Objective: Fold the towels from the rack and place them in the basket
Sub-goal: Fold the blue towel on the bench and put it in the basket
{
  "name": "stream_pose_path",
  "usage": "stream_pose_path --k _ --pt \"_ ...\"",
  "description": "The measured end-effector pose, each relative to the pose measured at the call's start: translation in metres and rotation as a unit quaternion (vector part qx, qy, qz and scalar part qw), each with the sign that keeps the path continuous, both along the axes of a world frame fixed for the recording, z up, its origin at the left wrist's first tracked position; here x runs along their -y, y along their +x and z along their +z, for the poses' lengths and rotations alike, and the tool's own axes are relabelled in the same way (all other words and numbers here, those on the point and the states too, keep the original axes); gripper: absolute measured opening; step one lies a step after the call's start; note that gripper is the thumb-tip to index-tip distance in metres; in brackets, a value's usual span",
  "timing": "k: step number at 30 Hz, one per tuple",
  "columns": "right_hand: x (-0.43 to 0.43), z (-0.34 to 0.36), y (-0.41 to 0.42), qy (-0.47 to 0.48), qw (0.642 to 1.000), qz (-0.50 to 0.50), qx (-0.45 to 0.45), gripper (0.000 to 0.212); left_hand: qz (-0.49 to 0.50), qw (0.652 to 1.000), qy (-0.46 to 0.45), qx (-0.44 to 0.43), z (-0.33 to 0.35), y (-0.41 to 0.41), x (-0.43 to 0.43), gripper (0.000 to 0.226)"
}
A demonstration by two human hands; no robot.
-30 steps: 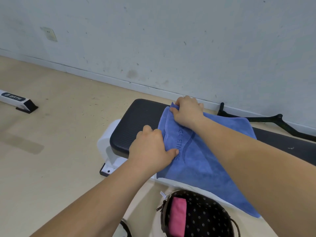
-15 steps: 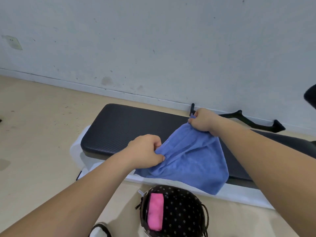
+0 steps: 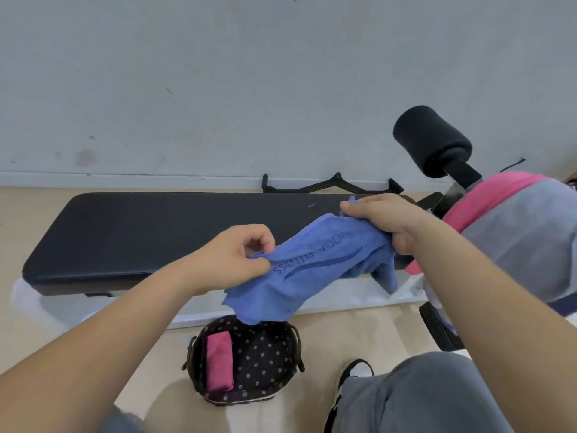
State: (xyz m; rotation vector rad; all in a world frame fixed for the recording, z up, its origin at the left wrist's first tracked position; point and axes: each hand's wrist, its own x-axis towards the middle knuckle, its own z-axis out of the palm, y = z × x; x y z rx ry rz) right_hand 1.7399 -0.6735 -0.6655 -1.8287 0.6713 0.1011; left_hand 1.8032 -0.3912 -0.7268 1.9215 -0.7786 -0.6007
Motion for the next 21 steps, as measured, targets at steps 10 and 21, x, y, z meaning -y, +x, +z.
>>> stream_pose_path --k 10,21 --pt "0.018 -0.034 -0.043 0.188 0.977 -0.011 0.095 0.022 0.0 1.0 0.009 0.014 0.008 -0.011 -0.017 0.009" --pt "0.007 -0.075 0.012 0.144 0.979 -0.104 0.103 0.024 0.061 0.97 0.171 0.164 -0.022 0.022 -0.046 0.046"
